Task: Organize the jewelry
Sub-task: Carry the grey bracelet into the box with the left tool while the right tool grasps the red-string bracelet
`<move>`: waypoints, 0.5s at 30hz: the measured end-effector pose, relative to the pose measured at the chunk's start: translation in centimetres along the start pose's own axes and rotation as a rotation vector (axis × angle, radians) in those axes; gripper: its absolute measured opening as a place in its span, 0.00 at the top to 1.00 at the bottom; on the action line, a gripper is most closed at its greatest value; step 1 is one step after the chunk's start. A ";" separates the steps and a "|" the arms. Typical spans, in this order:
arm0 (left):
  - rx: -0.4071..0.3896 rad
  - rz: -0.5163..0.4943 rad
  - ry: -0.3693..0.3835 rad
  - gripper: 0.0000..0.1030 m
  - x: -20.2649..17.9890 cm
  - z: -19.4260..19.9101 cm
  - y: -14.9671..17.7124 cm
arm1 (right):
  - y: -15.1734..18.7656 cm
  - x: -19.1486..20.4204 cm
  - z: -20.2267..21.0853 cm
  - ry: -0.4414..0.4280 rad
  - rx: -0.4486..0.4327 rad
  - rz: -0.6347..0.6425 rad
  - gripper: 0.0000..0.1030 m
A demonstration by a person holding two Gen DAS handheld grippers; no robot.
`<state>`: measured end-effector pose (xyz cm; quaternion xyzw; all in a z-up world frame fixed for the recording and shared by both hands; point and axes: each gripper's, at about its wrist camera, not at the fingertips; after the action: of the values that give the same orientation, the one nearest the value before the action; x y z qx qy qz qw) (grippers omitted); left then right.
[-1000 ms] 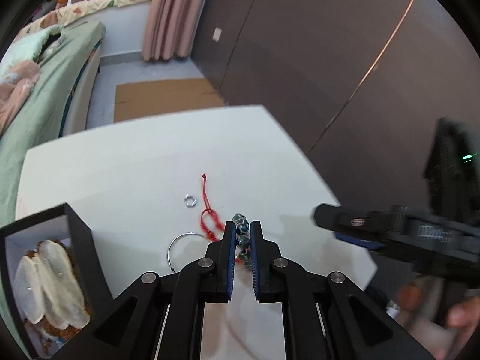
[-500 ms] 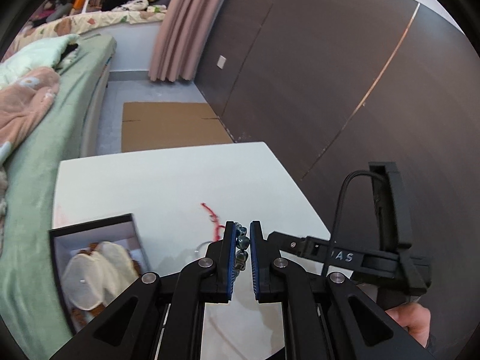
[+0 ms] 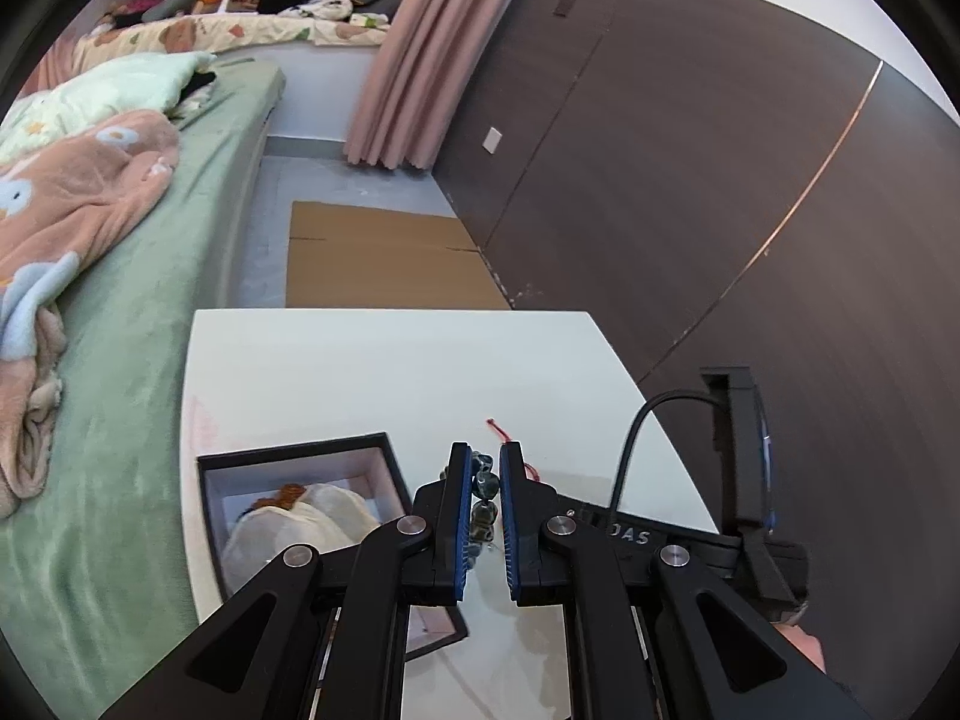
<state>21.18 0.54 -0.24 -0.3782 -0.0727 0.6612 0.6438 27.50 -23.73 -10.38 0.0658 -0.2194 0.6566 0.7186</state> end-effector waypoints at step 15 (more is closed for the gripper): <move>-0.028 0.049 -0.002 0.91 2.1 2.5 -0.6 | 0.5 2.1 -0.4 0.181 -0.032 0.110 0.91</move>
<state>20.40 3.51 1.04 -0.3882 -0.0729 0.6761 0.6219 27.18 -21.59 -10.00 -0.0176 -0.1676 0.6948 0.6992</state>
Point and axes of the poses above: each gripper's, at about its wrist camera, not at the fingertips, and z roughly against the way its jaws point, x to its left, y to its underside, and after that the axes turned 4 degrees about x, right-handed
